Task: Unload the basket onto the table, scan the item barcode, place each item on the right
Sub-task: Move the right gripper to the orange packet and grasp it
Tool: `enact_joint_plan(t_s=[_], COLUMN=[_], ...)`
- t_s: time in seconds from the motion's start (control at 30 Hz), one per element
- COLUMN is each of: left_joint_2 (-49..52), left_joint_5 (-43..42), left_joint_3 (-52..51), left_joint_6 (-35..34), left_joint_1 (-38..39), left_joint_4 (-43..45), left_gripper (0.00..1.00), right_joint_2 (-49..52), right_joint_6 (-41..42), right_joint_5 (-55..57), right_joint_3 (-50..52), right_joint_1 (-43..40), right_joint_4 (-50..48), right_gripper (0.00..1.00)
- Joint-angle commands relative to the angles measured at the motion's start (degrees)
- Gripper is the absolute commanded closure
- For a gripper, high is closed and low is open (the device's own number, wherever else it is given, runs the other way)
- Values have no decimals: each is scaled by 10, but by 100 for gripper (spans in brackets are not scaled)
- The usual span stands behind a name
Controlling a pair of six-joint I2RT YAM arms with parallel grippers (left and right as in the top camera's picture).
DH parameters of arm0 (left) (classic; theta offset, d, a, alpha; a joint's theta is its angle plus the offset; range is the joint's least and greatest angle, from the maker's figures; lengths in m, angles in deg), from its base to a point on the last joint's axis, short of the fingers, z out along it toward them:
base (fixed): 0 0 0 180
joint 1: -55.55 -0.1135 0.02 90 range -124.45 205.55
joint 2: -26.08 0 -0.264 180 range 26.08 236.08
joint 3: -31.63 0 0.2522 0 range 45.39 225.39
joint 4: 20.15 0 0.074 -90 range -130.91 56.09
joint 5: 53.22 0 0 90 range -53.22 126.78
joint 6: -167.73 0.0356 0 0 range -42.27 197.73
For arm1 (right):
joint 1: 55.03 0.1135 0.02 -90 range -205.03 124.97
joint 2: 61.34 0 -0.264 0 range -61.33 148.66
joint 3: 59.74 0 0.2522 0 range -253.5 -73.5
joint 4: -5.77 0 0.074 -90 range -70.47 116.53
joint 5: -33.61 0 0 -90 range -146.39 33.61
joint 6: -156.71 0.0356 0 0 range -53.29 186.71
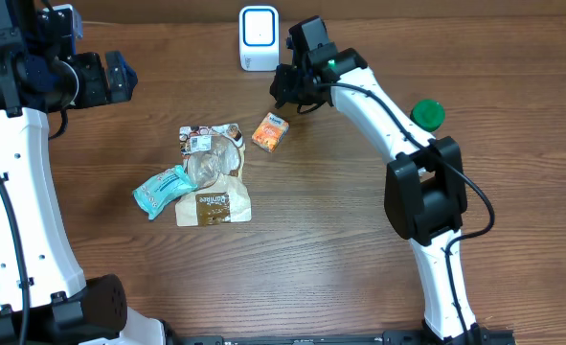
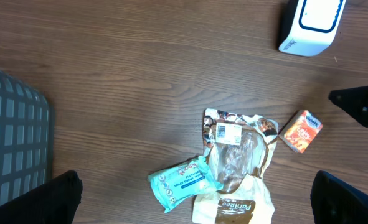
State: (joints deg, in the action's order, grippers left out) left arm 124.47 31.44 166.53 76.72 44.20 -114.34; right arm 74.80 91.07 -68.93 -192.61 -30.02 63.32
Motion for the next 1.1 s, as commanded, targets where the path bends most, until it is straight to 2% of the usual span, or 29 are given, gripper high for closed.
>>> enact_joint_plan(t_s=[0.0, 0.17, 0.4, 0.53, 0.73, 0.8, 0.83, 0.93, 1.07], left_joint_2=[-2, -2, -2, -2, -2, -2, -2, -2, -2], left_joint_5=[-4, -4, -4, -4, -4, -4, -4, -4, -4], left_joint_3=[8, 8, 8, 8, 8, 8, 8, 9, 8], left_joint_6=[13, 13, 13, 13, 13, 13, 13, 13, 13], left_joint_1=[1, 1, 1, 1, 1, 1, 1, 1, 1], left_joint_4=[1, 1, 1, 1, 1, 1, 1, 1, 1], left_gripper=[0, 0, 1, 0, 0, 0, 0, 0, 0], right_joint_2=[18, 53, 60, 59, 53, 52, 52, 52, 52], right_joint_6=[9, 7, 7, 7, 7, -28, -78, -124, -129], right_joint_5=[-32, 17, 104, 170, 148, 107, 70, 50, 48], right_joint_3=[-1, -1, -5, -31, -76, -84, -84, -84, -87], right_joint_1=[12, 47, 49, 24, -12, -14, -14, -14, -19], right_joint_4=[-18, -21, 9, 118, 291, 333, 347, 340, 266], right_gripper=[73, 77, 82, 88, 90, 92, 91, 90, 87])
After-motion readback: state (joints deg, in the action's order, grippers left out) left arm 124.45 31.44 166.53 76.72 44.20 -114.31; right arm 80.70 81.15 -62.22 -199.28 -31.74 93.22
